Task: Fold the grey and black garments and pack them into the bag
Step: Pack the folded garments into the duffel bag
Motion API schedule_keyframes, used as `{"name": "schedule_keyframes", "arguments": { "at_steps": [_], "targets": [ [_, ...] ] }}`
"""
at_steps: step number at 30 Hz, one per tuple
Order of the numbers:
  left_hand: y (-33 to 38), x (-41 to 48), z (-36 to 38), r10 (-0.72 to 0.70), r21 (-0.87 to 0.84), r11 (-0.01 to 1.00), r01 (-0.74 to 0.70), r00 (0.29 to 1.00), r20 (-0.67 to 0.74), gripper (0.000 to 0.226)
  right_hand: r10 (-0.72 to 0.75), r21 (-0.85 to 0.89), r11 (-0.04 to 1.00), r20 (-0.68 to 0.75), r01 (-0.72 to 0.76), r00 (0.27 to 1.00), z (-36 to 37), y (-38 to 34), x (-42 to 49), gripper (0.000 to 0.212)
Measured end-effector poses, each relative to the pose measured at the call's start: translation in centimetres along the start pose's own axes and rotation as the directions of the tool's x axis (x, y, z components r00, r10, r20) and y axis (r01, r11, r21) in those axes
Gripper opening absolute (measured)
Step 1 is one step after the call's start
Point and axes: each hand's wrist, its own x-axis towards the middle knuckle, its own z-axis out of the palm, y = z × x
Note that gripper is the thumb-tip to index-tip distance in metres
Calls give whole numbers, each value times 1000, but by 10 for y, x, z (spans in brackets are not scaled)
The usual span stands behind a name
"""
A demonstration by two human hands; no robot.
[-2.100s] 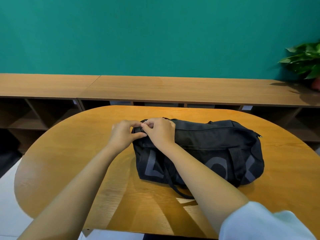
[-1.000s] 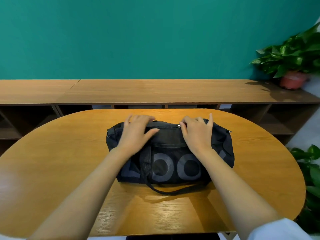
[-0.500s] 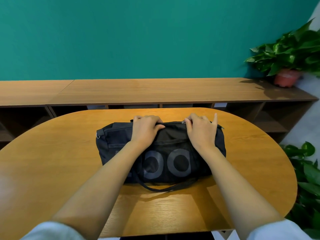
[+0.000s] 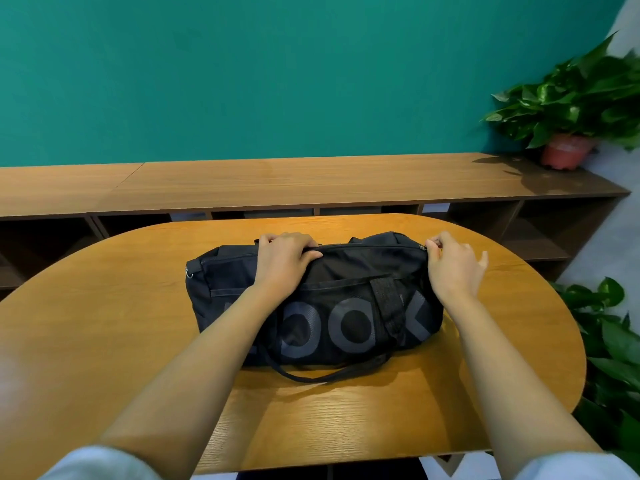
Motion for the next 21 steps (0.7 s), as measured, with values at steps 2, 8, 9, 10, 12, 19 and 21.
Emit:
{"name": "schedule_keyframes", "arguments": {
  "at_steps": [2, 8, 9, 10, 12, 19, 21],
  "targets": [
    [-8, -4, -5, -20, -13, 1000, 20, 1000, 17, 19, -84, 96, 992, 57, 78, 995, 0, 0, 1, 26],
    [-64, -20, -46, -145, 56, 988, 141, 986, 87, 33, -325, 150, 945, 318, 291, 891, -4, 3, 3, 45],
    [-72, -23, -53, -173, 80, 983, 165, 979, 104, 34, -333, 130, 943, 321, 307, 887, -4, 2, 2, 47],
    [-81, -27, -59, -201, 103, 977, 189, 972, 123, 34, -338, 105, 941, 317, 322, 886, -4, 0, 1, 48],
    [-94, -33, -69, -242, 153, 964, 216, 954, 178, 33, -337, 42, 939, 321, 342, 885, -4, -7, 0, 48],
    [-90, -30, -72, -243, 198, 955, 222, 966, 88, 10, -316, -144, 919, 285, 366, 905, -3, -32, 7, 24],
    [-86, -17, -74, -248, 163, 956, 242, 968, 21, 11, -319, -139, 926, 212, 351, 924, -3, -40, 14, 24]
  ]
}}
